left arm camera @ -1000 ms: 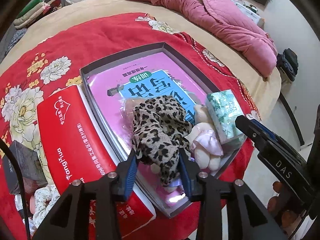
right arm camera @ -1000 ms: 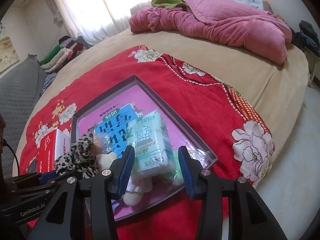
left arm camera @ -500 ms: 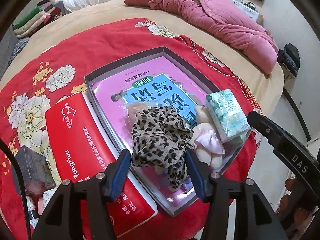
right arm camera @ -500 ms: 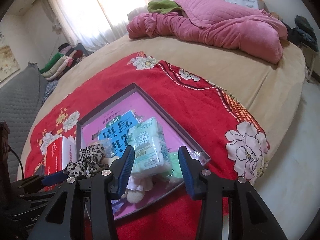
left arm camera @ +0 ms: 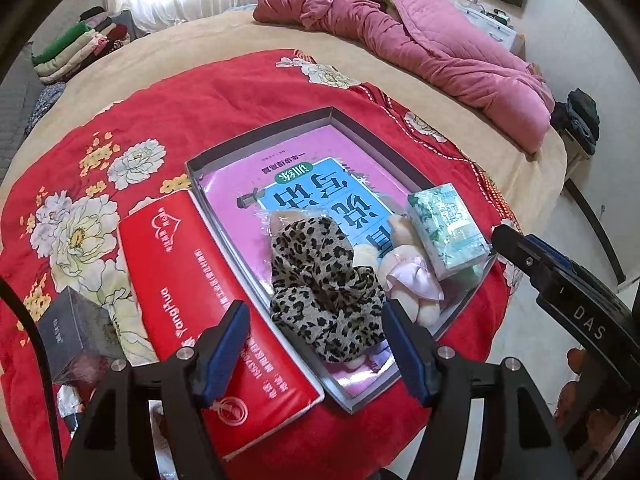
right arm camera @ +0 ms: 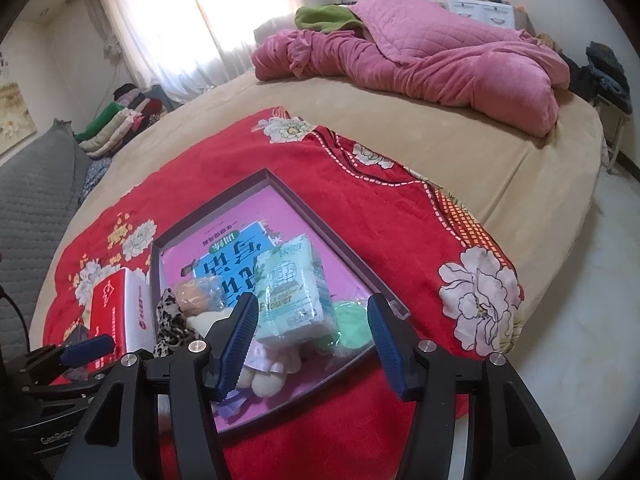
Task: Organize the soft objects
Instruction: 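Open both grippers and lift them away from the tray, then move both grippers back over the remaining pile of items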
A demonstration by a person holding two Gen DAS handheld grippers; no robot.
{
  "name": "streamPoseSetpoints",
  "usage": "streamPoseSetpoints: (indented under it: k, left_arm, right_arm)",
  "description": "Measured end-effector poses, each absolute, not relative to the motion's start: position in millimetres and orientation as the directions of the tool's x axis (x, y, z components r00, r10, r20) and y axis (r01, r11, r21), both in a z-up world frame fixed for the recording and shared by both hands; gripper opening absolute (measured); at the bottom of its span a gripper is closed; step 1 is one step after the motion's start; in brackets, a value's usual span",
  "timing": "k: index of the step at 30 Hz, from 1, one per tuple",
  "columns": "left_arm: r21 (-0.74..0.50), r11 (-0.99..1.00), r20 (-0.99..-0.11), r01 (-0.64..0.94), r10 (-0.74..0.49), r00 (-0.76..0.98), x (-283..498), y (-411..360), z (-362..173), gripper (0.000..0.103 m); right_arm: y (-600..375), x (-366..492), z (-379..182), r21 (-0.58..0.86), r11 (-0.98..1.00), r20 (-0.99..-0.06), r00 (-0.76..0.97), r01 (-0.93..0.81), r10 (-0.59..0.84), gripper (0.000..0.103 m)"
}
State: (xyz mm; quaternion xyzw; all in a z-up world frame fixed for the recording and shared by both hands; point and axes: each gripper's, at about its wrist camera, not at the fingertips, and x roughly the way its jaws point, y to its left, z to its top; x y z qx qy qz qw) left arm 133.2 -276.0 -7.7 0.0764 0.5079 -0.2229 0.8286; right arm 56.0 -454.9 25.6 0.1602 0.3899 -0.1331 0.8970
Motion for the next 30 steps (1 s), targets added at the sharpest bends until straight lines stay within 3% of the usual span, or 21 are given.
streamPoseSetpoints:
  k: [11,14,22,30]
  left_arm:
    - [-0.103,0.900,-0.857,0.423,-0.296,0.422,118.9,-257.4,7.8,0.068]
    - [-0.104,0.902,-0.853,0.419,-0.298,0.429,115.1,-252.3,11.7,0.069]
    - [-0.111,0.911,-0.844,0.398,-0.298,0.446,106.4,-238.4,21.8,0.076]
    - [-0.115,0.914,-0.841,0.389,-0.298,0.452,97.8,-225.1,28.5,0.076]
  right_arm:
    - [-441.0,49.3,37.5,0.137,0.922,-0.739,0.657,0.362,-0.148,0.060]
    - [-436.6,46.9,41.3,0.121,0.925,-0.737,0.657,0.360,-0.159,0.070]
    - [-425.7,38.3,50.7,0.078,0.932,-0.734,0.653,0.354,-0.187,0.071]
    - [-417.4,29.5,61.1,0.035,0.932,-0.724,0.652,0.361,-0.226,0.074]
